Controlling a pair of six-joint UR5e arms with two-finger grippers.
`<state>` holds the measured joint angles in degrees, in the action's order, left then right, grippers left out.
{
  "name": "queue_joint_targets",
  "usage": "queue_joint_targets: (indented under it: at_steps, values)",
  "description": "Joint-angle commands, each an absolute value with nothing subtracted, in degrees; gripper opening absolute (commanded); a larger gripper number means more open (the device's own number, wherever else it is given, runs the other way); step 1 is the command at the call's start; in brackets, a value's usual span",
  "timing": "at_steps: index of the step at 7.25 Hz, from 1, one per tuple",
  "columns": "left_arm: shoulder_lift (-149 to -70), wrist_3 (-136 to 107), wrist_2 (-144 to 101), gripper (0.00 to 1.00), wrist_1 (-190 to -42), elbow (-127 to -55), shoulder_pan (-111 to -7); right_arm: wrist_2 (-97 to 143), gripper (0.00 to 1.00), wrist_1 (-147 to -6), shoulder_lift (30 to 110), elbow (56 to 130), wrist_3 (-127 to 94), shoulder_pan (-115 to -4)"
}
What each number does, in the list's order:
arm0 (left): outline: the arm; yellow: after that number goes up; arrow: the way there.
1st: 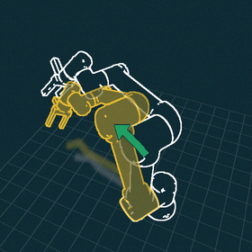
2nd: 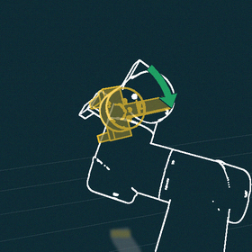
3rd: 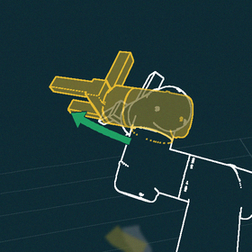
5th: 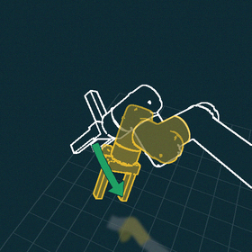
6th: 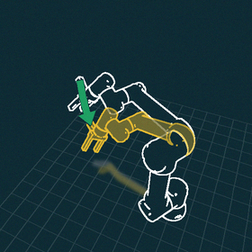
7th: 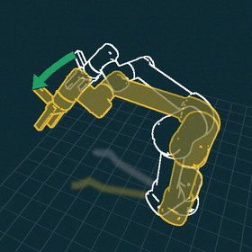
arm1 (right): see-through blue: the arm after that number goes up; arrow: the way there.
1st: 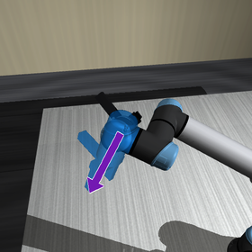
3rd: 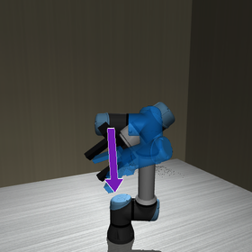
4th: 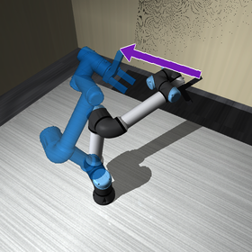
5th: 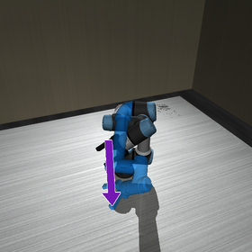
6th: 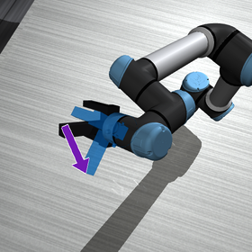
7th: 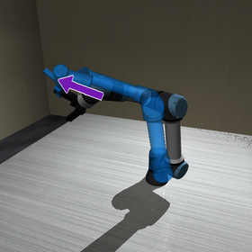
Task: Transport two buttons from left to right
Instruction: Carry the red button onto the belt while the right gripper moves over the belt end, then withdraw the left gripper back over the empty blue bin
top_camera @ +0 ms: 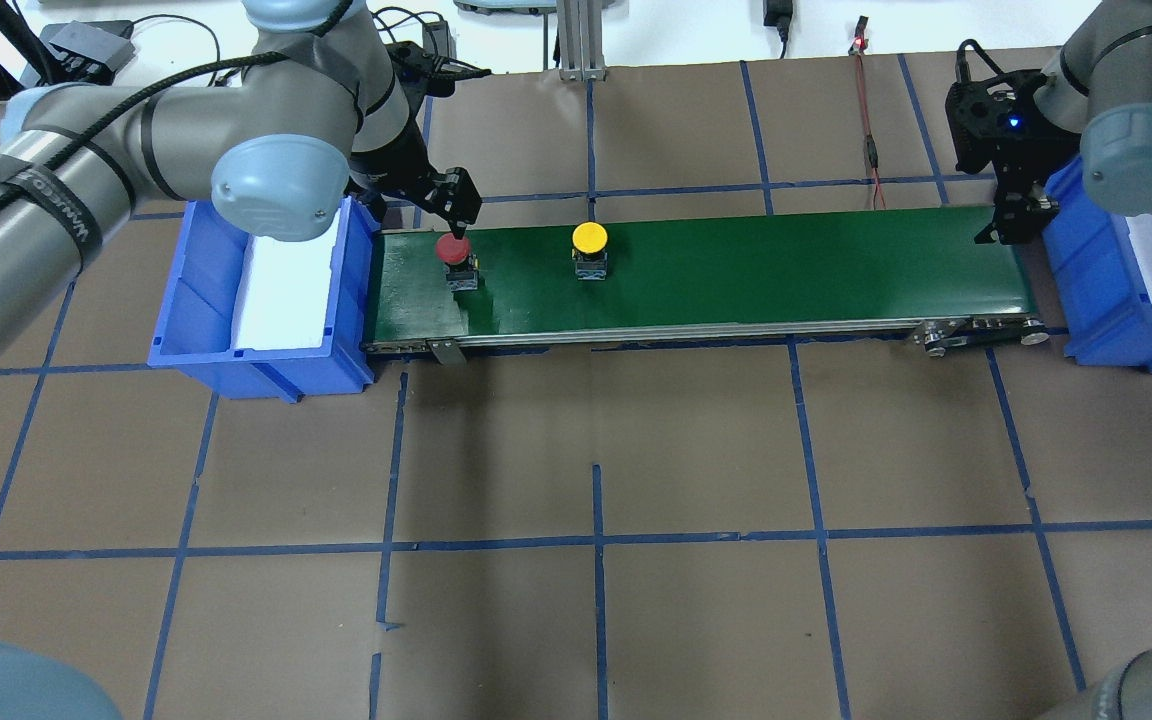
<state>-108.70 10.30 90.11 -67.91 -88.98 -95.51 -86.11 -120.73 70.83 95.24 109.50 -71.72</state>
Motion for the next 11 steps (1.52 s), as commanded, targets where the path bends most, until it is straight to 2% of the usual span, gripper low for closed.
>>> queue_joint_targets:
  at_steps: [1,2,4,11]
  values:
    - [-102.7,10.0,90.3,1.00,-79.6,-86.3,-92.6,-86.4,0.96,-120.6,70.8,95.3,109.6,-71.7]
    - [-100.7,9.7,90.3,1.00,-86.2,-84.0,-90.5,-86.4,0.96,-120.5,70.8,95.3,109.7,-71.7]
    - [-94.6,9.8,91.0,1.00,-88.0,-84.8,-86.8,-86.4,0.96,-120.5,70.8,95.4,109.7,-71.7]
    - [-92.5,6.8,90.7,1.00,-91.0,-87.6,-86.8,-86.8,0.96,-120.5,70.8,95.4,109.1,-71.7]
